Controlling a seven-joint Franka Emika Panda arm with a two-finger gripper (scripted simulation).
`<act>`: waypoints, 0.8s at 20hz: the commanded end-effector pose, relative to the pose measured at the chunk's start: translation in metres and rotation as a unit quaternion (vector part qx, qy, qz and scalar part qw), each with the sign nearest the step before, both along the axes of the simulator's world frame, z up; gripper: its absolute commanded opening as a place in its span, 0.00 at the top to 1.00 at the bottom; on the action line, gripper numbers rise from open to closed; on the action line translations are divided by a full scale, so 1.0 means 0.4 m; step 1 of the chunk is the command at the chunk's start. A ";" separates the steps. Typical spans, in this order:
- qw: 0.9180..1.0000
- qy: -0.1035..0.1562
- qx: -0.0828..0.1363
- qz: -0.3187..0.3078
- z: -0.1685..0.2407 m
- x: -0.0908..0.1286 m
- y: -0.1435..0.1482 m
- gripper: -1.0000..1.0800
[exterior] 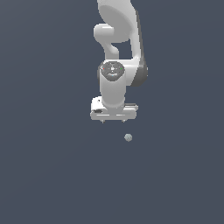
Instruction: Pick up the object and move it to a goal position.
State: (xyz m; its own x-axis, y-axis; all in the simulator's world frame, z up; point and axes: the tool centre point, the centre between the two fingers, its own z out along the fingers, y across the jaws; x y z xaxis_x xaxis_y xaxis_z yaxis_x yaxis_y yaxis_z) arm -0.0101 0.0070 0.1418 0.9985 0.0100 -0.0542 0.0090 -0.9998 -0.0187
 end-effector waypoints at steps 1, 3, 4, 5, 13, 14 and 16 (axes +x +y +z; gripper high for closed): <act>1.000 0.000 0.000 0.000 0.000 0.000 0.000 0.04; 1.000 0.001 -0.001 0.003 -0.003 -0.002 0.003 0.04; 1.000 0.003 -0.001 0.006 -0.007 -0.004 0.006 0.04; 1.000 0.004 -0.002 0.010 -0.013 -0.007 0.011 0.04; 0.999 0.018 -0.008 0.030 -0.044 -0.030 0.037 0.04; 0.999 0.017 -0.008 0.030 -0.043 -0.029 0.036 0.04; 0.999 0.016 -0.007 0.034 -0.045 -0.026 0.038 0.04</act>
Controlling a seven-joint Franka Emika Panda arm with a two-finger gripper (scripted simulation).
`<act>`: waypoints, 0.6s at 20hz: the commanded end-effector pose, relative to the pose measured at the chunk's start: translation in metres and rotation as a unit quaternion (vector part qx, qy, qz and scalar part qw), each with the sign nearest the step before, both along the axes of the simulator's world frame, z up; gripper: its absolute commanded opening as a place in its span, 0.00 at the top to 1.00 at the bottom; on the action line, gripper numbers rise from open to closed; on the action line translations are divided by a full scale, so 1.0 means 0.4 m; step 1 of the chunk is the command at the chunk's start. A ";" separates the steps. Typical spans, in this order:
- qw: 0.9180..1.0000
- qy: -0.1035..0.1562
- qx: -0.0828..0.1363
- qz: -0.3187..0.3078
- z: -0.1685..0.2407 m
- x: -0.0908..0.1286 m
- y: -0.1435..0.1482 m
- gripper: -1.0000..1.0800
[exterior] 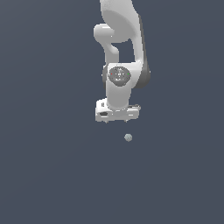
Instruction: Pick up the object and move it to a goal position.
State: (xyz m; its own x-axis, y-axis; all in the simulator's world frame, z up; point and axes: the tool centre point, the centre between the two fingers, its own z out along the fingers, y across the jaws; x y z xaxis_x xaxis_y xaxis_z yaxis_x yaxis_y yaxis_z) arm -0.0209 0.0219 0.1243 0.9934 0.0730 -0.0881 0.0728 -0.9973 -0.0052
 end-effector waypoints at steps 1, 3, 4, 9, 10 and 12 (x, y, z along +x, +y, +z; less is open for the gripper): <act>1.000 -0.001 0.000 0.006 -0.003 0.003 0.003 0.04; 1.000 -0.003 0.000 0.017 -0.009 0.008 0.011 0.04; 1.000 -0.004 0.001 0.024 -0.013 0.011 0.015 0.04; 0.997 -0.013 0.002 0.073 -0.039 0.034 0.048 0.04; 0.996 -0.015 0.003 0.086 -0.046 0.040 0.057 0.04; 0.993 -0.020 0.004 0.114 -0.061 0.052 0.077 0.04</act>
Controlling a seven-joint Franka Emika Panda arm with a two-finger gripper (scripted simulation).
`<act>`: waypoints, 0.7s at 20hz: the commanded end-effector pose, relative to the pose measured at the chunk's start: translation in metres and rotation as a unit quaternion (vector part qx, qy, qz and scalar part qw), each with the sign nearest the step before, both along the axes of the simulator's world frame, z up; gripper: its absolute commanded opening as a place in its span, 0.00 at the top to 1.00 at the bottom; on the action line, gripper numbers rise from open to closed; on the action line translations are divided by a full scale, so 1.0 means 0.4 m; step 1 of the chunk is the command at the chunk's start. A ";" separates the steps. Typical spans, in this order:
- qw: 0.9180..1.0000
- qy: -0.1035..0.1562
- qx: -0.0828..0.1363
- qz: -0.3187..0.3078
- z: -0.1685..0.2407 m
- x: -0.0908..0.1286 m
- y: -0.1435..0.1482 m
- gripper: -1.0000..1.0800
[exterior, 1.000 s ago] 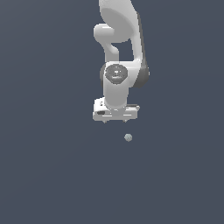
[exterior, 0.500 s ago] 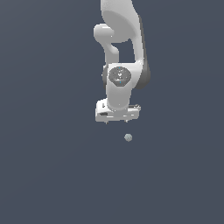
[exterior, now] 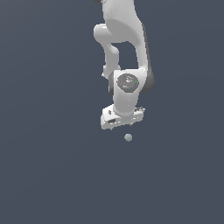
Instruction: Pick up the object and move it to a goal position.
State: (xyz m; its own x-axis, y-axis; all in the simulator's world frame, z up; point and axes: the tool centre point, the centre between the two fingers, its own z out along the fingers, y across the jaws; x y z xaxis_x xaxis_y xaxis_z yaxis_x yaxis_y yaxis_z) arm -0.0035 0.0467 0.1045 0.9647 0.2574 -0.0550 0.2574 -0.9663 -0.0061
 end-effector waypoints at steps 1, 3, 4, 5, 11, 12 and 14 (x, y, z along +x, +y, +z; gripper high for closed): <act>0.999 -0.006 0.002 0.037 -0.020 0.015 0.027 0.04; 0.998 -0.011 0.003 0.065 -0.036 0.026 0.047 0.04; 0.997 -0.013 0.004 0.078 -0.043 0.031 0.057 0.04; 0.996 -0.015 0.005 0.090 -0.049 0.036 0.066 0.04; 0.990 -0.024 0.007 0.138 -0.076 0.053 0.103 0.04; 0.989 -0.025 0.008 0.143 -0.079 0.055 0.107 0.04; 0.989 -0.026 0.008 0.149 -0.082 0.057 0.111 0.04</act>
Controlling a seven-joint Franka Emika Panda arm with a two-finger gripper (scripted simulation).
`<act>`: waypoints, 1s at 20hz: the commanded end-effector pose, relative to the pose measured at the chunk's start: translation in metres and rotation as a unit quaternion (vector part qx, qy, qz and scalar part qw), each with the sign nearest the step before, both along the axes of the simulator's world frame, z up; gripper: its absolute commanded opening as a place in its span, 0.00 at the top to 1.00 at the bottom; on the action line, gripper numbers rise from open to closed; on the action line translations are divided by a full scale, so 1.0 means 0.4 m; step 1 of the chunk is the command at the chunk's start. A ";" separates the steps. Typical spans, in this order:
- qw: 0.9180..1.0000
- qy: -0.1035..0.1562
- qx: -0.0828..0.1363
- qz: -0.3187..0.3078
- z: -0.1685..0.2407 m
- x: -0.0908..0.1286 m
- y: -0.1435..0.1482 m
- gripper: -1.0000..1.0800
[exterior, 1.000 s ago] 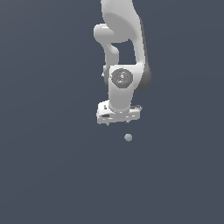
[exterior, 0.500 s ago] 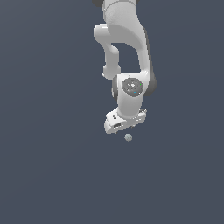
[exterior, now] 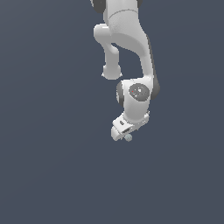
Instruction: Pick up the object and move it to a goal position.
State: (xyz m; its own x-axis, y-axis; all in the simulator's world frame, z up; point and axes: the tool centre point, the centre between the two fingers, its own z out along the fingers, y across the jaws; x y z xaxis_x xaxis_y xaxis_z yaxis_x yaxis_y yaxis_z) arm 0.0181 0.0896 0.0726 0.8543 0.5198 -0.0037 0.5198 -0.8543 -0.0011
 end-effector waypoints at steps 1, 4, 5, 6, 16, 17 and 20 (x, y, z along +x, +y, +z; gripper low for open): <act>1.000 -0.002 0.000 0.008 -0.004 0.003 0.005 0.04; 1.000 -0.001 0.000 0.005 -0.004 0.002 0.004 0.04; 1.000 -0.001 0.000 0.005 -0.007 0.002 0.004 0.04; 1.000 -0.001 0.000 0.005 -0.012 0.002 0.004 0.04; 1.000 -0.002 0.000 0.008 -0.120 0.000 0.006 0.04; 1.000 -0.002 0.000 0.008 -0.125 0.001 0.005 0.04; 1.000 -0.002 0.000 0.008 -0.129 0.003 0.005 0.04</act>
